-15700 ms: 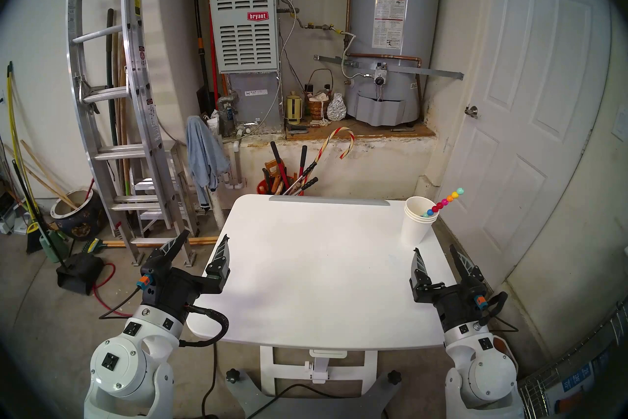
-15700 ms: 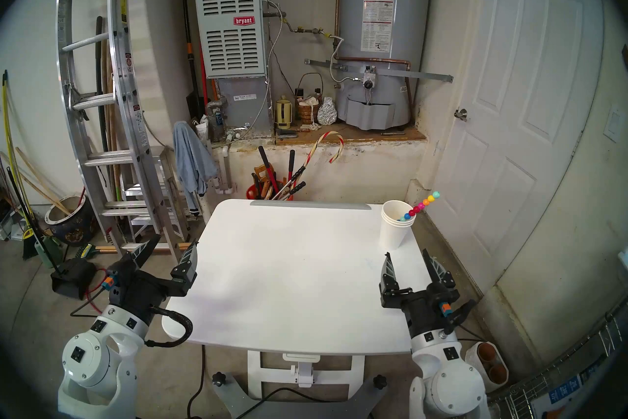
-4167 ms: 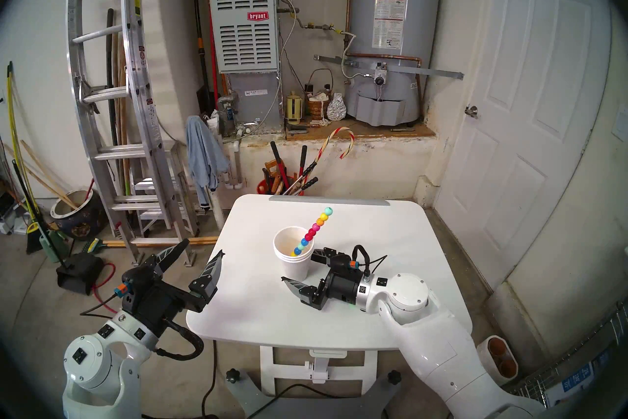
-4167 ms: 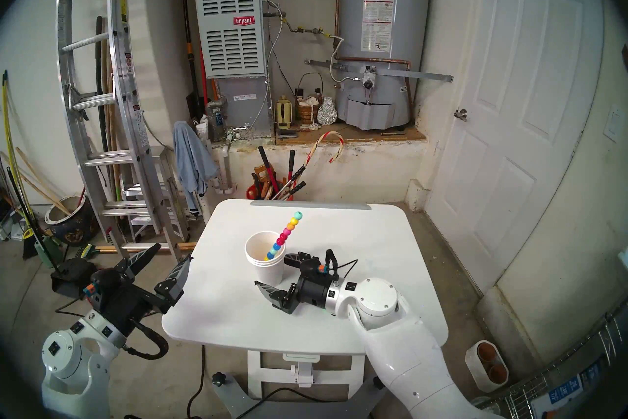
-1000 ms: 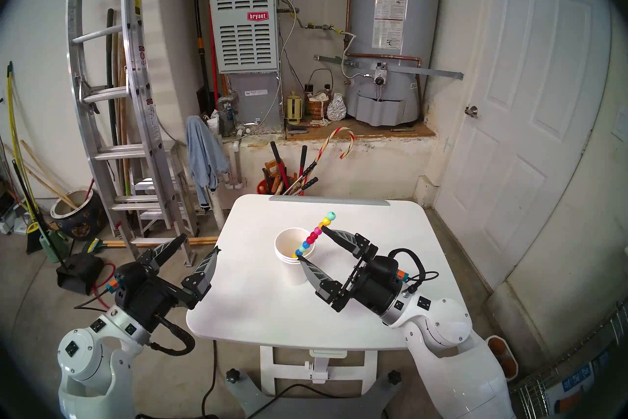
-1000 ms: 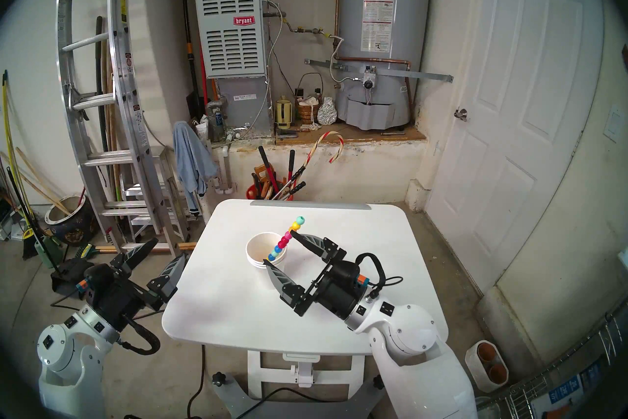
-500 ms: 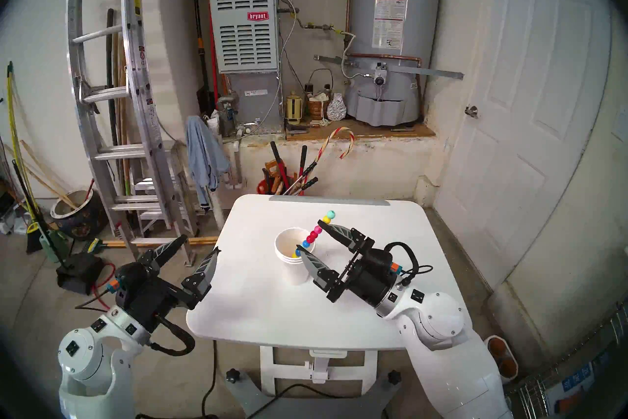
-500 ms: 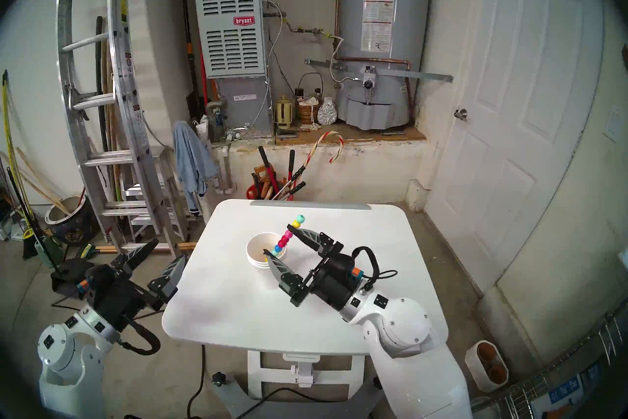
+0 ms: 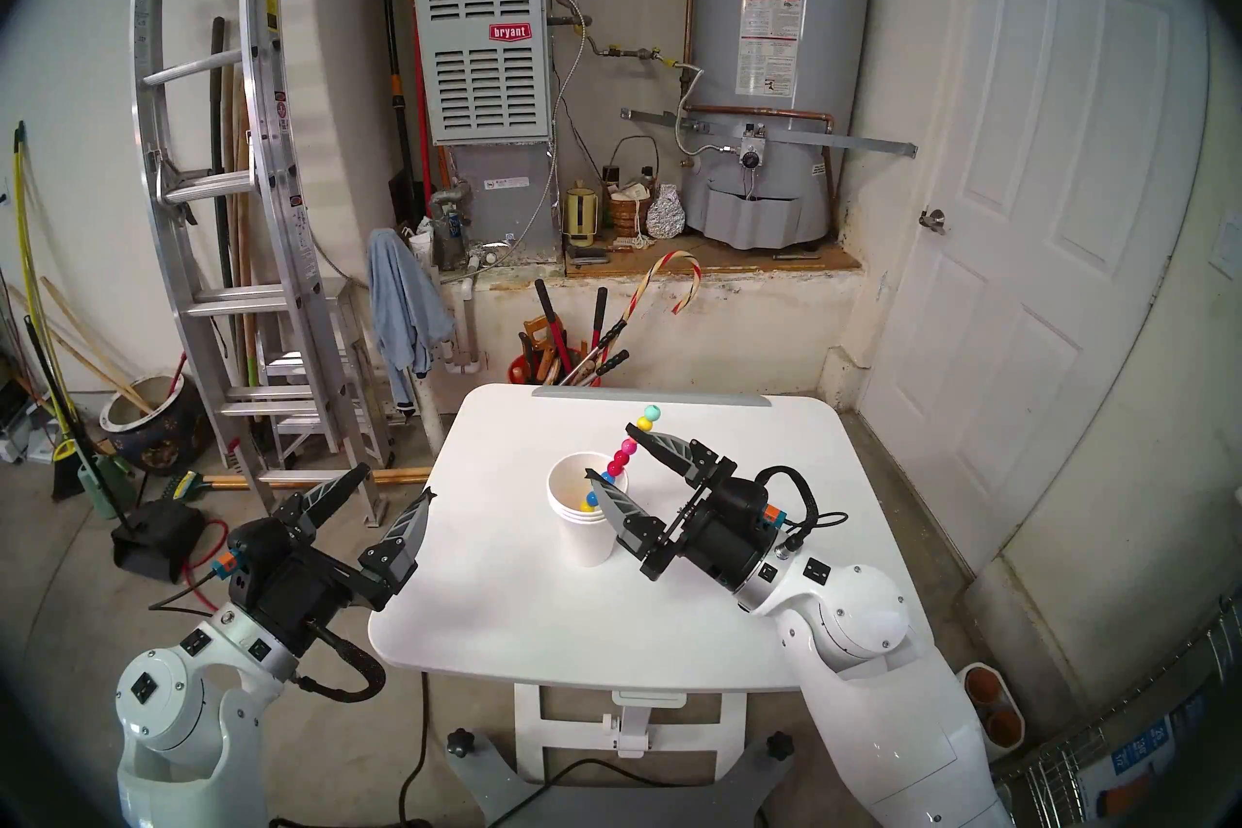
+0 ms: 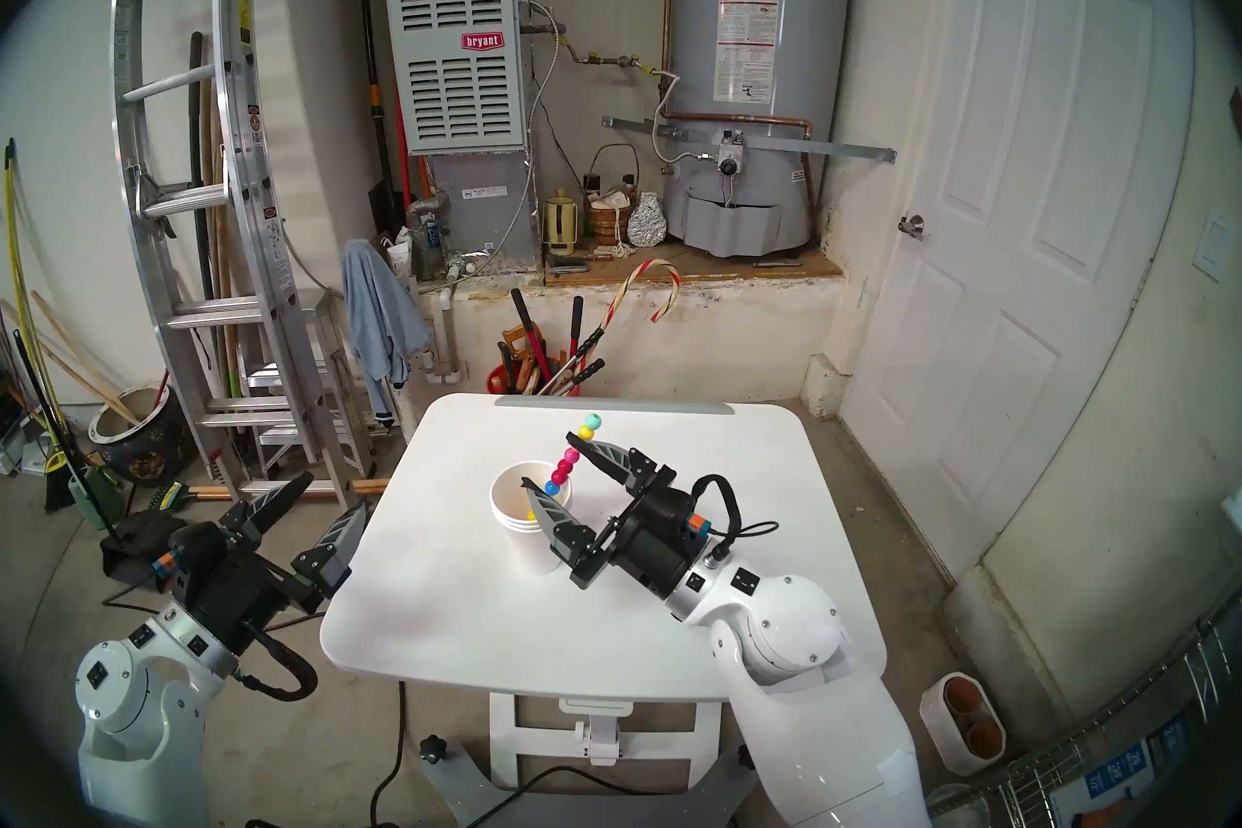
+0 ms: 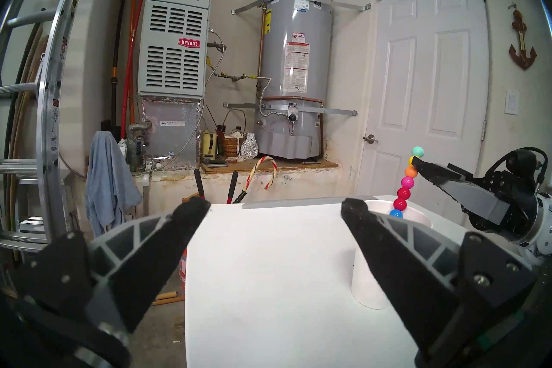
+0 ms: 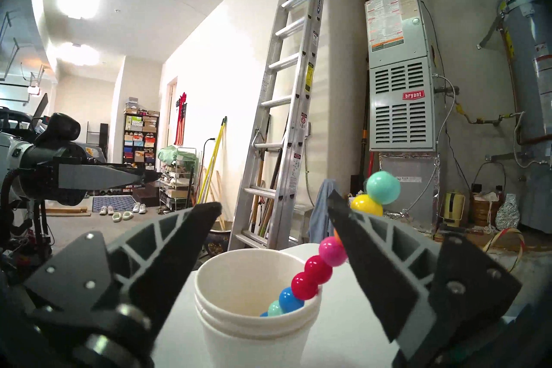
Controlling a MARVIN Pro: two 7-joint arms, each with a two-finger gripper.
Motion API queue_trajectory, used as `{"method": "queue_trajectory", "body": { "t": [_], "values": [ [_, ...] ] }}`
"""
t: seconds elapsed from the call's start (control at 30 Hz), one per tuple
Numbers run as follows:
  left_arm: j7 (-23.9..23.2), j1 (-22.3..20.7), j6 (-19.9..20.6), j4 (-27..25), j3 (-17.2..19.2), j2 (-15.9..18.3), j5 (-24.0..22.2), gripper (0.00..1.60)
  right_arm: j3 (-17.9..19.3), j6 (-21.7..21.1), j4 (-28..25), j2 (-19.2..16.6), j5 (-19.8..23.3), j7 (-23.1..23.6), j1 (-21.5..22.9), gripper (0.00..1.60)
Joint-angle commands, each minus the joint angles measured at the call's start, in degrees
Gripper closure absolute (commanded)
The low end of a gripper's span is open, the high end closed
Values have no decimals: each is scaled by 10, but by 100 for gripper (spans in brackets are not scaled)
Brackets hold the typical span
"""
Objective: Switch the marker to another color
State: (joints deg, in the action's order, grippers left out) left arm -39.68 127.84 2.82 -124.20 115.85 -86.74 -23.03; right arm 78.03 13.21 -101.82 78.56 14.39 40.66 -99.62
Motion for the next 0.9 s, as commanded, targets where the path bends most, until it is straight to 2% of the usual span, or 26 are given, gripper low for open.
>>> {"method": "queue_trajectory", "body": {
  "t": [0.0,0.03,0.13,0.23,0.43,0.57,0.73,0.87],
  "values": [
    [1,-2,-1,-5,0,0,0,0,1,-3,-21,2,5,0,4,18],
    [1,-2,-1,-4,0,0,0,0,2,-6,-27,0,3,-3,0,21],
    [0,-3,-1,-4,0,0,0,0,5,-9,-34,-3,6,-3,-8,19],
    [-2,-3,-2,-3,0,0,-1,0,9,-11,-42,-9,6,-4,-18,8],
    [-4,-3,-2,-2,1,-1,-1,0,20,-20,-39,-10,-4,-19,-25,5],
    [-4,-3,-2,-2,1,-2,0,0,24,-16,-28,-9,3,-17,-18,13],
    [-4,-4,-2,-1,-1,-2,2,0,23,-17,-15,-4,3,-20,0,1],
    [-3,-5,-1,-1,-1,-3,4,0,18,-7,-2,1,-5,-23,12,0]
  ]
}}
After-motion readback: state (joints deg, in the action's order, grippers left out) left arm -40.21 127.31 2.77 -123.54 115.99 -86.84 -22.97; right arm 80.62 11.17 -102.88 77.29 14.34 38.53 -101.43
